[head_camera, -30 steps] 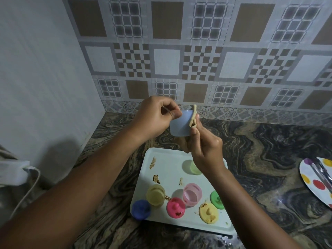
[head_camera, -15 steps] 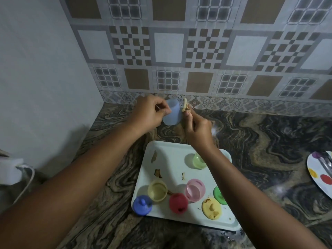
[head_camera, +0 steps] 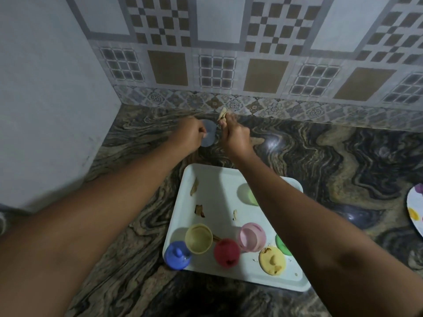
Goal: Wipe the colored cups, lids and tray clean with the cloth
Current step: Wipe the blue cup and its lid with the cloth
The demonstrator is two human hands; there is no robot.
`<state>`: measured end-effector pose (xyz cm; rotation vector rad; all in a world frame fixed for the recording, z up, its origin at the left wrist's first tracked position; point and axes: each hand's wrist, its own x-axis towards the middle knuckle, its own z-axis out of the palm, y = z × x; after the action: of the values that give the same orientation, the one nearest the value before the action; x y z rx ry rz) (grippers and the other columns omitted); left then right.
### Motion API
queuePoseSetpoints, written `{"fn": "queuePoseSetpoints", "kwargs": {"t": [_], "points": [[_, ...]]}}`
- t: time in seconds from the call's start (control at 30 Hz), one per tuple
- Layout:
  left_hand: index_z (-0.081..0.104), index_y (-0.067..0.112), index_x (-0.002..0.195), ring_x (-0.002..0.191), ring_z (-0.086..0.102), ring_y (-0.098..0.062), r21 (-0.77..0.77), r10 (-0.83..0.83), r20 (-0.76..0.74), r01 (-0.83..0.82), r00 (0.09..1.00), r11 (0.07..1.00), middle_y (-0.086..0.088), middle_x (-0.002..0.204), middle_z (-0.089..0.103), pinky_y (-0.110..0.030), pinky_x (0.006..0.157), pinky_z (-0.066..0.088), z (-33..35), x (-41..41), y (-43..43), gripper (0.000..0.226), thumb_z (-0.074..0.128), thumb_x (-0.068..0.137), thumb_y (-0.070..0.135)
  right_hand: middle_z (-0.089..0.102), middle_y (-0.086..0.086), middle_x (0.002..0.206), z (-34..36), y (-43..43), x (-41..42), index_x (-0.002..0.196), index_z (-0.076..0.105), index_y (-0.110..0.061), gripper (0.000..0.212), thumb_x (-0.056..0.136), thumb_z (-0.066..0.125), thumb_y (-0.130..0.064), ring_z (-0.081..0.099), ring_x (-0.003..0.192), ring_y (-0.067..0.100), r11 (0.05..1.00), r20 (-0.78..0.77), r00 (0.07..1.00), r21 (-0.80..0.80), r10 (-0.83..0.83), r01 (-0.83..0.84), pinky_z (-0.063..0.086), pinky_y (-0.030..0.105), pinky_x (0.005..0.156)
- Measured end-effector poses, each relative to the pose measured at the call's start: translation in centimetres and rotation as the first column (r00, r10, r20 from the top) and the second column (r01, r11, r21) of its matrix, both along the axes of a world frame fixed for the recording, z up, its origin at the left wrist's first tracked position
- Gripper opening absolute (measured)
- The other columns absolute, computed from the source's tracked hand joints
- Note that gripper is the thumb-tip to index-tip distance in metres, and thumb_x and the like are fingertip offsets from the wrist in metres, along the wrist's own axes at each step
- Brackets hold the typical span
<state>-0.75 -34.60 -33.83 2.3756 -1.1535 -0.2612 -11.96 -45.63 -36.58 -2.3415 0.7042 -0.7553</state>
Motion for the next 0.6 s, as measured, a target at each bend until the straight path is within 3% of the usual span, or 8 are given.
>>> {"fn": "queuePoseSetpoints", "kwargs": {"t": [0.23, 0.43, 0.6], "points": [[0.075, 0.000, 0.102, 0.103, 0.060, -0.037, 0.057, -0.045, 0.093, 0.039, 0.995, 0.998, -0.022, 0.113, 0.063, -0.039, 0.087, 0.048, -3.5, 1.2, -0.6, 0.017, 0.062, 0.093, 0.008, 0.062, 0.032, 0.128, -1.1, 0.2, 1.0, 0.136, 0.056, 0.006, 0.046, 0.105, 0.044, -0.026, 0.065, 0.110, 0.046, 0.998, -0.041, 0.998, 0.043, -0.036, 0.038, 0.052, 0.043, 0.091], [0.074, 0.000, 0.101, 0.097, 0.058, -0.040, 0.153, -0.094, 0.128, 0.074, 0.987, 0.985, -0.023, 0.108, 0.059, -0.046, 0.081, 0.052, -5.3, 1.7, -0.5, 0.017, 0.060, 0.093, 0.006, 0.069, 0.032, 0.111, -1.7, 0.3, 0.9, 0.124, 0.061, 0.012, 0.035, 0.104, 0.050, -0.014, 0.070, 0.088, 0.043, 0.998, 0.045, 0.997, 0.029, -0.055, 0.054, 0.052, 0.039, 0.071], [0.076, 0.014, 0.100, 0.101, 0.059, -0.038, 0.214, -0.123, 0.188, 0.081, 0.974, 0.973, -0.015, 0.109, 0.063, -0.048, 0.079, 0.055, -5.1, 1.4, -0.4, 0.020, 0.058, 0.092, 0.013, 0.068, 0.031, 0.118, -2.1, 0.5, 1.2, 0.125, 0.061, 0.012, 0.037, 0.103, 0.049, -0.015, 0.071, 0.089, 0.042, 0.998, 0.059, 0.997, 0.029, -0.058, 0.056, 0.055, 0.039, 0.072]]}}
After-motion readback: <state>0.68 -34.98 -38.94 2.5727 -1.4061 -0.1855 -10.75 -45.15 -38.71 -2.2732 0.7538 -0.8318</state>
